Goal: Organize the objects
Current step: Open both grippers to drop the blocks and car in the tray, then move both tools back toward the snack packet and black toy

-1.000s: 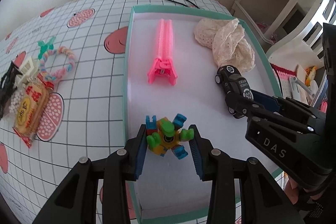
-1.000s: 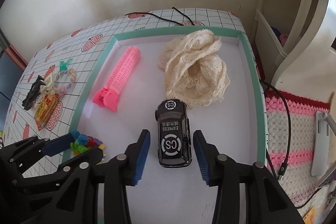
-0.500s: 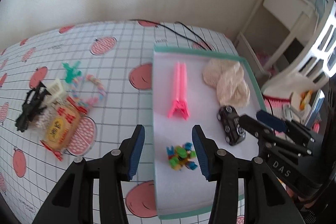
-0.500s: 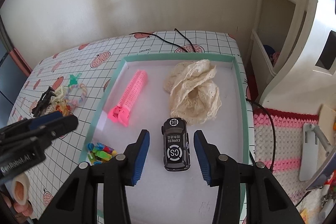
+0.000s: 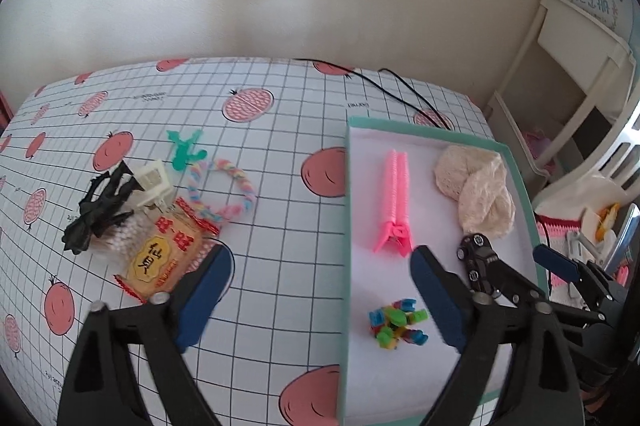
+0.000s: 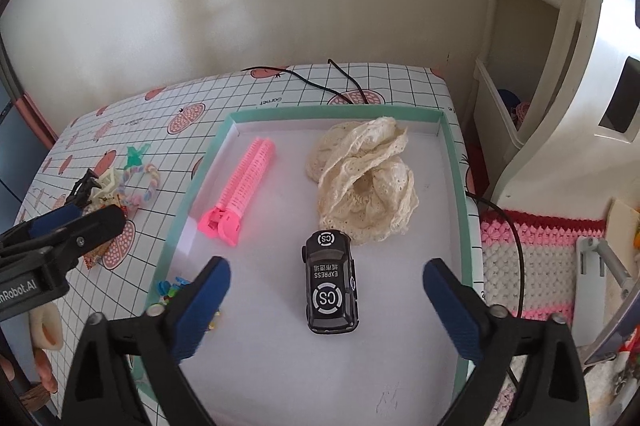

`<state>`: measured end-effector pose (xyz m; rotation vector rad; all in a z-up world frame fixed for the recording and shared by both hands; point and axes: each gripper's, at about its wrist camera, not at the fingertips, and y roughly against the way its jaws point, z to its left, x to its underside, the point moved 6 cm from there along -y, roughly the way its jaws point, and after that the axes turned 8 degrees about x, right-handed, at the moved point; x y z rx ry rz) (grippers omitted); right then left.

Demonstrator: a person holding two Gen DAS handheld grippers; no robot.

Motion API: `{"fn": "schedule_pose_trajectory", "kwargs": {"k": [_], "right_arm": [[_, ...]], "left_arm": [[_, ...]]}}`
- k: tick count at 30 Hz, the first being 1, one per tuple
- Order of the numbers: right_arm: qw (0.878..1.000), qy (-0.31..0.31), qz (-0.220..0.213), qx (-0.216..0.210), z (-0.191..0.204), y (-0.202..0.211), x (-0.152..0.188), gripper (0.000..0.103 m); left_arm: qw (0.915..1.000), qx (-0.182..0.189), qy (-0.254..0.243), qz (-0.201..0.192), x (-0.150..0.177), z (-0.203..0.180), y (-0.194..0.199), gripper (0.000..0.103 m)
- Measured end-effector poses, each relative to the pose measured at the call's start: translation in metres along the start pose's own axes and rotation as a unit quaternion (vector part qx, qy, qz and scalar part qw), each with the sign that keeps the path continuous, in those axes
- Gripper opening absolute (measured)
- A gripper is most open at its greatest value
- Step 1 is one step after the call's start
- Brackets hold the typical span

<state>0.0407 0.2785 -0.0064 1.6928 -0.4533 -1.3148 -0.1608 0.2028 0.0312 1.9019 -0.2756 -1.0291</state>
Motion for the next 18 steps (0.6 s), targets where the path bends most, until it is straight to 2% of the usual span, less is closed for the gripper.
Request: {"fn": "schedule_pose_trajectory", "kwargs": {"k": [5,18], "right_arm": [[1.000,0.007,0.001,0.005,0.0028,-0.0001,-0.0001,0.103],[1.000,0.008,0.005,0.013,0.0069,-0.0031,-0.0004,0.103]], "left_arm": [[0.9999,-0.014,-0.004,-0.007,-0.0018,0.0034,0.0007,0.103],[0.9999,-0.012,-0.001,-0.007,-0.0029,0.0098,0.0009,0.103]]}}
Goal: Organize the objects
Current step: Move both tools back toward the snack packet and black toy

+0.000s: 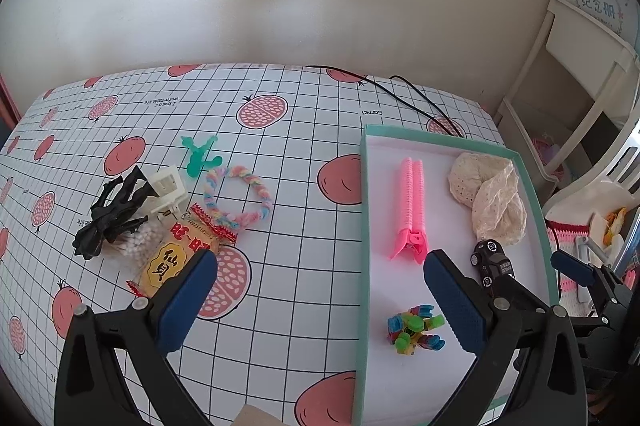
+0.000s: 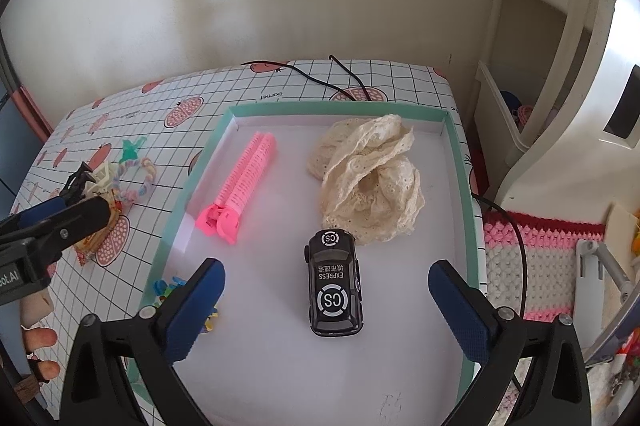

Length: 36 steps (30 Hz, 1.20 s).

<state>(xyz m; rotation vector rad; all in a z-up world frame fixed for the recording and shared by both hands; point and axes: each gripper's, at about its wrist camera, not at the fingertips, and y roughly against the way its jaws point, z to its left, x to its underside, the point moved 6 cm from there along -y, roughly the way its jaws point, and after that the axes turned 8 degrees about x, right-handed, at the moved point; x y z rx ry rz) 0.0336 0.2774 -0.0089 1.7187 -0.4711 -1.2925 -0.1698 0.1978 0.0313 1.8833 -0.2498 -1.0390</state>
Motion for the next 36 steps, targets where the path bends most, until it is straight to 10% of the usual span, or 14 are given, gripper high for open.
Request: {"fn": "schedule_pose_trajectory", "kwargs": {"k": [21,36], "right_arm": [[0.995,0.058,-0.029,-0.072,0.162,0.023,-0.040,0.103],[0.991,0.096,0.028,-0.089,0.258,-0.025,-0.016,0.103]], "left_arm": [[0.9941,-0.020,0.089,-0.060,-0.042,0.148,0.069,0.103],[0.9938,-0.041,0.096,-0.040,-0.028,0.224,0.063,0.103]]}}
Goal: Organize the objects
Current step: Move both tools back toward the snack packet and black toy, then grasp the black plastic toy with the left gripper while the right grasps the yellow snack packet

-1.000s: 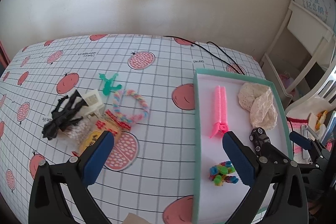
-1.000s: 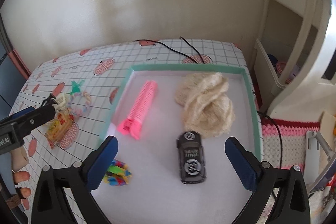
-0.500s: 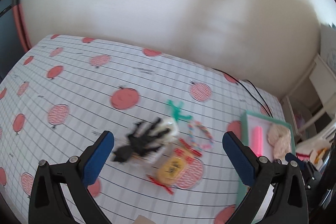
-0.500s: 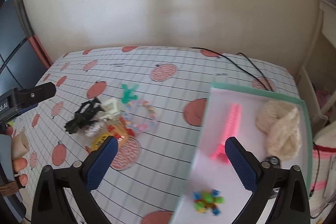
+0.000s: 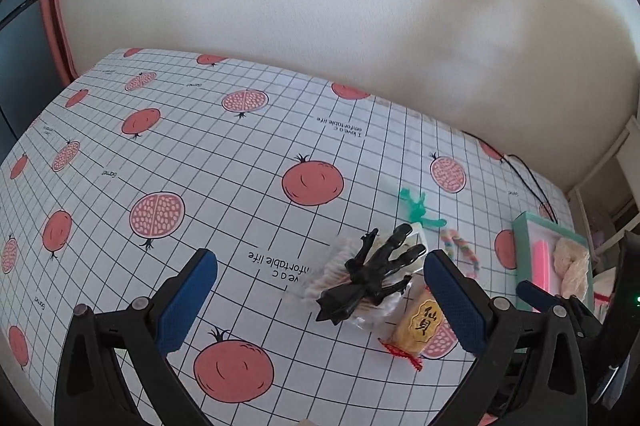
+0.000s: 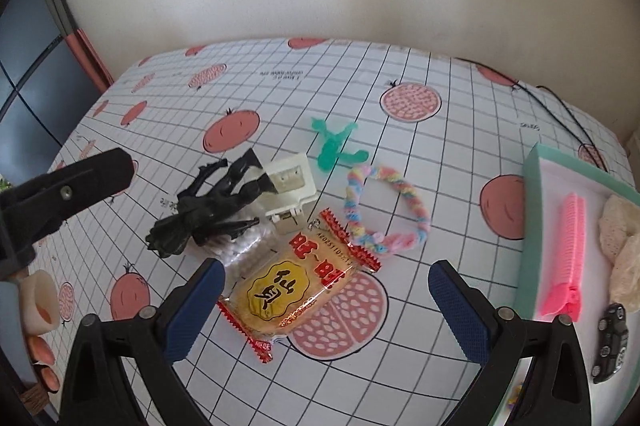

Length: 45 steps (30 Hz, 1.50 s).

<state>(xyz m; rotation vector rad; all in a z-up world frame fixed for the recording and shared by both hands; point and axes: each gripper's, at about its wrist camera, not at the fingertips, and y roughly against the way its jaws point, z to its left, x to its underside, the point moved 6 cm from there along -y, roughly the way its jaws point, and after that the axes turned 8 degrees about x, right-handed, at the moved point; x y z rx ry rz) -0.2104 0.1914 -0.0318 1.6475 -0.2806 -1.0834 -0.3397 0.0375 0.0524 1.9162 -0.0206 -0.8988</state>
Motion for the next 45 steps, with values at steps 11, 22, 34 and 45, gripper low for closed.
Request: {"fn": "schedule_pose_trajectory", "kwargs": {"k": [11,22,34,45], "right_arm": [[1.000,-0.012,0.022,0.003,0.007,-0.024,0.007,0.103],[0.999,0.003,0.037,0.020,-0.005,-0.035,0.015,0.103],[0.999,-0.023,0.045,0.020,-0.036,-0.032,0.017,0.099],[0.999,-0.021,0.040,0.022,-0.037,-0.024,0.016,0.077]], "left_arm": [[0.9994,0.012,-0.026,0.020,0.007,-0.011,-0.028,0.103],[0.9980,-0.001,-0.053,0.034,0.016,-0.014,-0.043,0.103],[0.9966,-0.010,-0.062,0.053,0.024,-0.020,-0.060,0.103],[0.9960,-0.010,-0.076,0.047,0.024,-0.028,-0.061,0.102]]}}
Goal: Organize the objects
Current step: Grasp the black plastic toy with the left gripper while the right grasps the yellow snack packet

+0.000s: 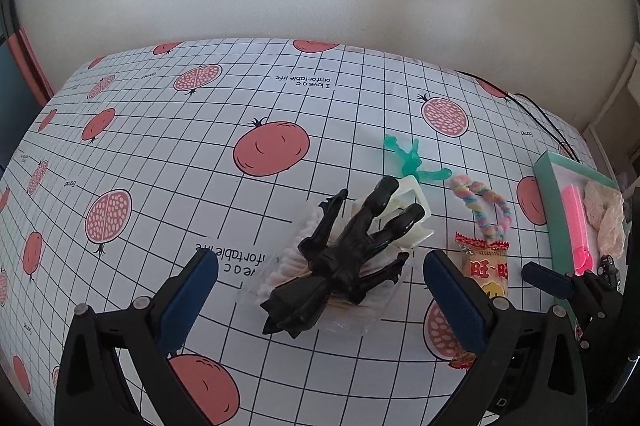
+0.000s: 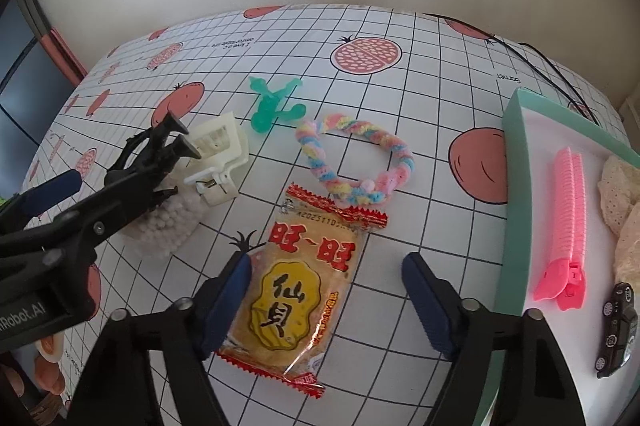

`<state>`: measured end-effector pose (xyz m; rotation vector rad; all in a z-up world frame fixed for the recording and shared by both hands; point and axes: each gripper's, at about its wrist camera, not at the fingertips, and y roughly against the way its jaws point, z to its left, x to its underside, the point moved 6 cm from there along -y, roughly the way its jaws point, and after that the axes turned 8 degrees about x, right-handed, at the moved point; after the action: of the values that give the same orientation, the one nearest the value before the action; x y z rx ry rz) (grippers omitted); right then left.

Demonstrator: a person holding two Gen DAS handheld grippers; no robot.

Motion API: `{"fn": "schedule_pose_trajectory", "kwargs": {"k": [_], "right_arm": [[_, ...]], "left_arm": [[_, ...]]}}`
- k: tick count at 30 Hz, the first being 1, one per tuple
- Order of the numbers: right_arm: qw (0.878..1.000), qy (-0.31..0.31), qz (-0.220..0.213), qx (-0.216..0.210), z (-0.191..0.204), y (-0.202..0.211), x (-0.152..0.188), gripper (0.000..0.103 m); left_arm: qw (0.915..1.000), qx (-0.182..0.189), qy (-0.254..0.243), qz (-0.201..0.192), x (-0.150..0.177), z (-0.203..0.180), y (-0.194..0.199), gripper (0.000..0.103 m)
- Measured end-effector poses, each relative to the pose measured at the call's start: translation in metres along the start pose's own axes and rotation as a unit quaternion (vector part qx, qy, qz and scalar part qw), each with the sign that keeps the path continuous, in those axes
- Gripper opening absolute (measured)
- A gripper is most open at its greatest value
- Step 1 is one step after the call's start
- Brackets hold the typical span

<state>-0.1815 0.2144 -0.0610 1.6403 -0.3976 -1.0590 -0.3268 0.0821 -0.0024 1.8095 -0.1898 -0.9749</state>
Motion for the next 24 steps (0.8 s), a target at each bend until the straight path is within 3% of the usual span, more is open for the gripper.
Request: {"fn": "schedule_pose_trajectory", "kwargs": {"k": [2,4,7,10,13,17,20,24], "right_arm": [[1.000,0.002,-0.001,0.000,-0.0001,0.0007,-0.0001,0.073],[1.000,0.003,-0.004,0.000,-0.0006,0.0015,-0.0007,0.059],[1.000,0.002,-0.004,0.000,-0.0031,0.0021,-0.0010,0.052],[1.000,0.005,-0.005,0.001,-0.0051,0.0019,-0.0007,0.048],[1.000,0.007,-0.005,-0.001,-0.0063,0.0017,-0.0009,0.047],[1.000,0.010,-0.006,-0.001,-0.0060,0.0012,-0.0005,0.047],[1.000,0.012,-0.006,-0.001,-0.0069,0.0018,0.0001,0.046],[1.000,0.012,-0.006,-0.001,-0.0066,0.0024,0.0001,0.044]], "left_arm": [[1.0000,0.000,-0.003,-0.001,-0.0002,-0.0014,-0.0004,0.102],[1.0000,0.000,-0.005,-0.002,0.0003,-0.0020,0.0001,0.100],[1.0000,-0.002,-0.006,-0.001,0.0008,-0.0018,0.0004,0.094],[1.0000,-0.001,-0.005,0.000,0.0014,-0.0003,0.0000,0.092],[1.0000,-0.003,-0.002,0.001,0.0007,0.0020,-0.0001,0.078],[1.0000,-0.002,-0.001,0.005,0.0012,0.0033,-0.0020,0.073],[1.0000,-0.001,-0.001,0.008,0.0020,0.0034,-0.0032,0.063],[1.0000,0.006,0.001,0.006,0.0014,0.0018,-0.0022,0.041]]}}
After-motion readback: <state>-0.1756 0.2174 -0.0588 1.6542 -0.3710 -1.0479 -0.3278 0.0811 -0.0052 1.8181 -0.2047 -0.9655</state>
